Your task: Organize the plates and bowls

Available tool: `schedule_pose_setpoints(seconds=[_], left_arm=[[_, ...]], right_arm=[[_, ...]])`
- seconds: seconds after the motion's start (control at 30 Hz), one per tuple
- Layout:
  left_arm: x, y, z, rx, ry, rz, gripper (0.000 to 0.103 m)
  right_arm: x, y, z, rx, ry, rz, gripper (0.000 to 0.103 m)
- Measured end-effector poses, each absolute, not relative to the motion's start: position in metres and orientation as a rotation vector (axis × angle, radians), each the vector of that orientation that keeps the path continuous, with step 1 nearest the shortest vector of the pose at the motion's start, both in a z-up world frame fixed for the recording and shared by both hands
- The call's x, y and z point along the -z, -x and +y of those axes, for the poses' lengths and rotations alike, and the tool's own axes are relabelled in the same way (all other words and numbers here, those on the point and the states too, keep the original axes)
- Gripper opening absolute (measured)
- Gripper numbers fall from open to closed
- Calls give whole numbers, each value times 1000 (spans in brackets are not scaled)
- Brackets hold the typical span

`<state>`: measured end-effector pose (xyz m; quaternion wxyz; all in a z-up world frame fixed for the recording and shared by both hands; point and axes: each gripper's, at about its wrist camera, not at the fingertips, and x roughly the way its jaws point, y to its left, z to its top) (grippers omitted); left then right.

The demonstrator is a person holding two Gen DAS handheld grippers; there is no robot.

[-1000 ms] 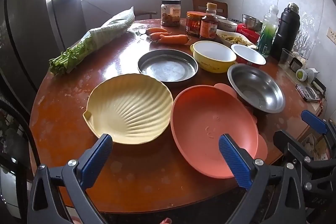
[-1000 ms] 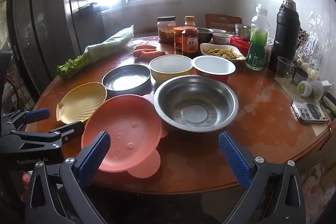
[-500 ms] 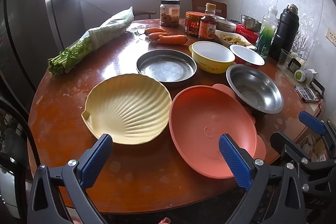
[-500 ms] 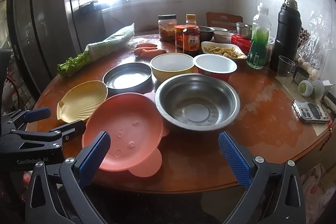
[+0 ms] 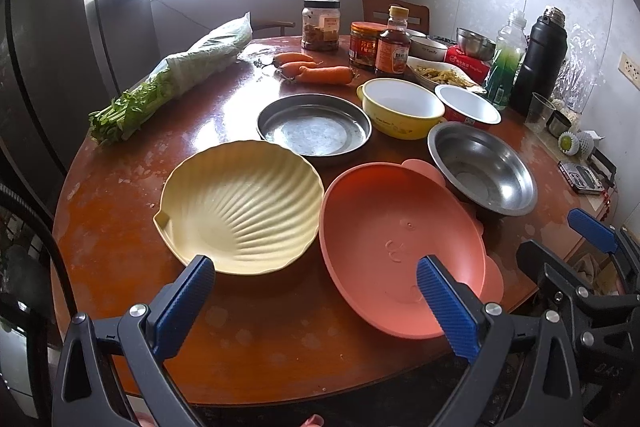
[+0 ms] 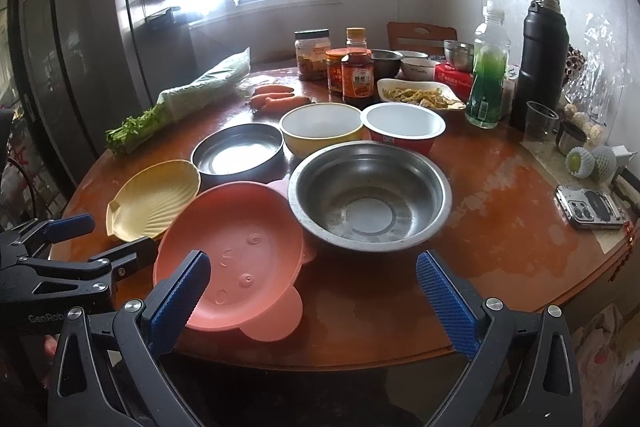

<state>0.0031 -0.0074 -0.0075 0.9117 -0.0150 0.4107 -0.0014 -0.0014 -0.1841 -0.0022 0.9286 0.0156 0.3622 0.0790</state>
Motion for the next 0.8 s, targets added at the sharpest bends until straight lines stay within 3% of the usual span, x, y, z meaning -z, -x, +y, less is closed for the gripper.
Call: schedule_pose_setpoints(seconds=[0.8], left_arm=[[5, -7, 22, -38, 70, 845, 102]], right_arm=[[-1, -13, -166, -200, 19, 752, 103]])
